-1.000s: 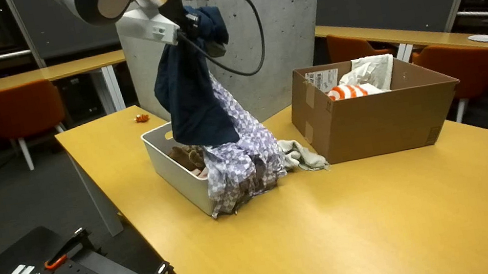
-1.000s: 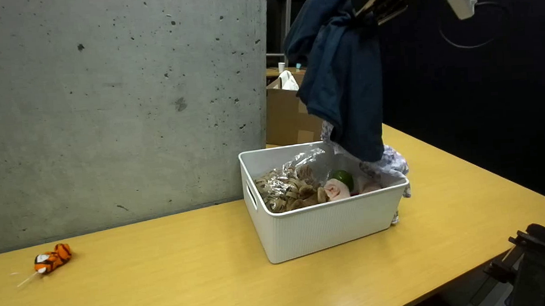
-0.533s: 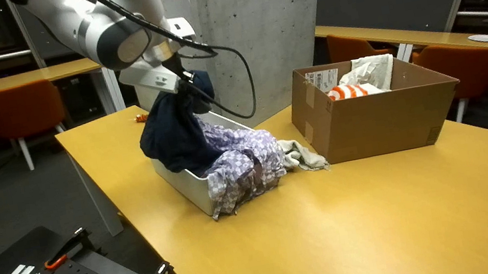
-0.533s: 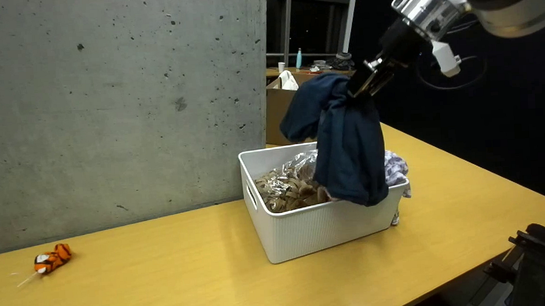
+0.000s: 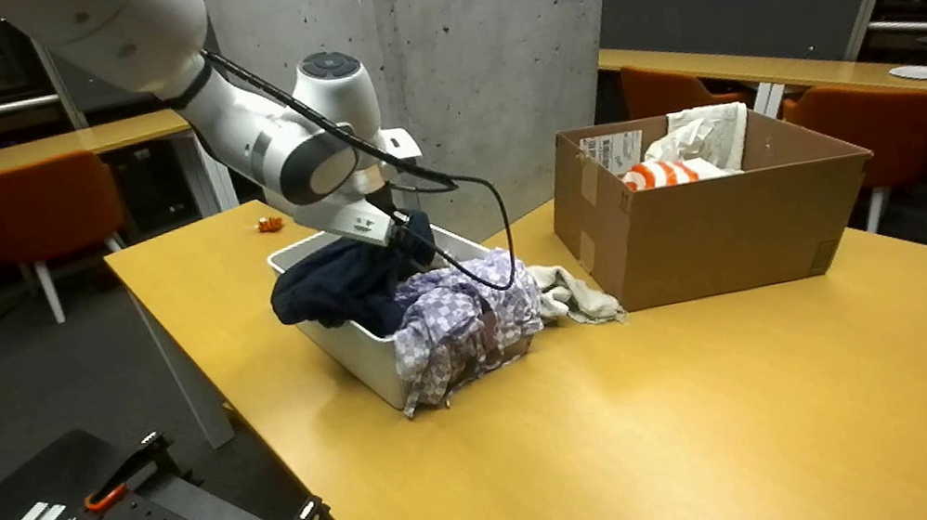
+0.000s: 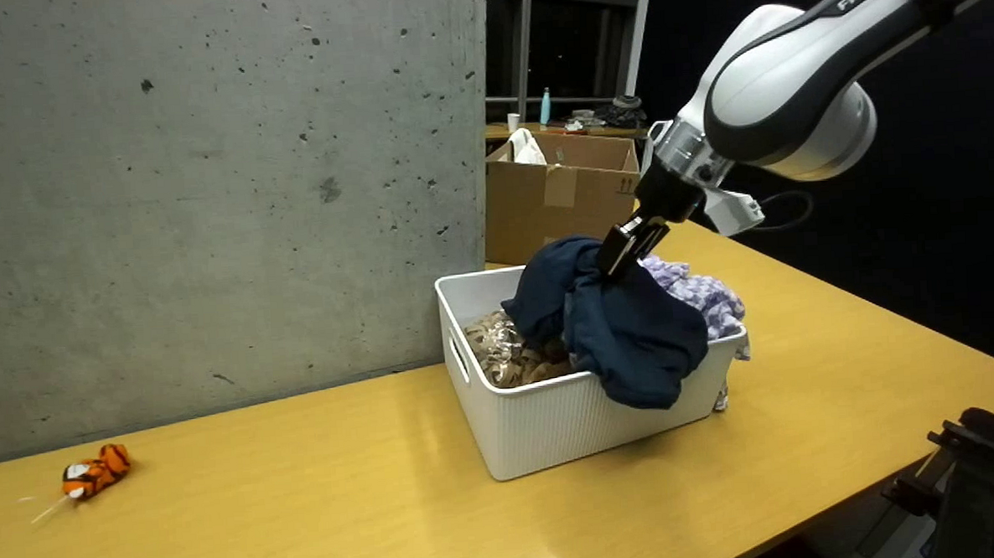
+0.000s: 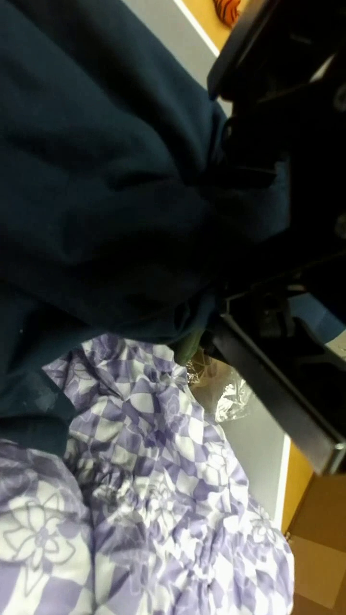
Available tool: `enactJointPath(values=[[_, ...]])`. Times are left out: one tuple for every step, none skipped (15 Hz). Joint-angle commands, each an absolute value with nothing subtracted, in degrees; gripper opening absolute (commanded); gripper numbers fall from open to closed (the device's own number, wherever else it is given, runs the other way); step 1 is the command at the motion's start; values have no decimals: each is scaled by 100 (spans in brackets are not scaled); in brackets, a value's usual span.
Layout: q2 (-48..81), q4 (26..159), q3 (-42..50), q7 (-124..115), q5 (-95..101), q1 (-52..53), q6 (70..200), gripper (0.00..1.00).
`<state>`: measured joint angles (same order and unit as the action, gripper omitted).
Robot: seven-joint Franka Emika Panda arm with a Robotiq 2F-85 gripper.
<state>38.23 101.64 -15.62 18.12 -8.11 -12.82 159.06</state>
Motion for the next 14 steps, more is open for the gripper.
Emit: enactJointPath(values=[[4315, 9238, -1603, 1895, -934, -1228, 15238, 27], [4304, 9191, -1692, 1927, -1052, -1308, 15058, 54], [4286, 9148, -1746, 1942, -1163, -1367, 14865, 55], [4185, 9202, -1827, 2030, -1312, -1470, 14669, 62], [4087, 9246, -1825, 2069, -1427, -1516, 14461, 69], [3984, 9312, -1791, 2109, -1527, -1543, 14333, 77], [3877, 9377, -1706, 2090, -1608, -1539, 14207, 84], [3676, 9573, -1577, 2020, -1651, -1549, 14167, 90], [3543, 9682, -1475, 1964, -1696, -1564, 14136, 98], [3379, 9835, -1375, 1932, -1738, -1590, 14096, 100], [3195, 10029, -1233, 1885, -1747, -1615, 14110, 100], [3009, 10224, -1113, 1841, -1749, -1630, 14101, 100], [2888, 10409, -924, 1752, -1698, -1629, 14193, 100], [2780, 10588, -742, 1655, -1647, -1619, 14240, 100]])
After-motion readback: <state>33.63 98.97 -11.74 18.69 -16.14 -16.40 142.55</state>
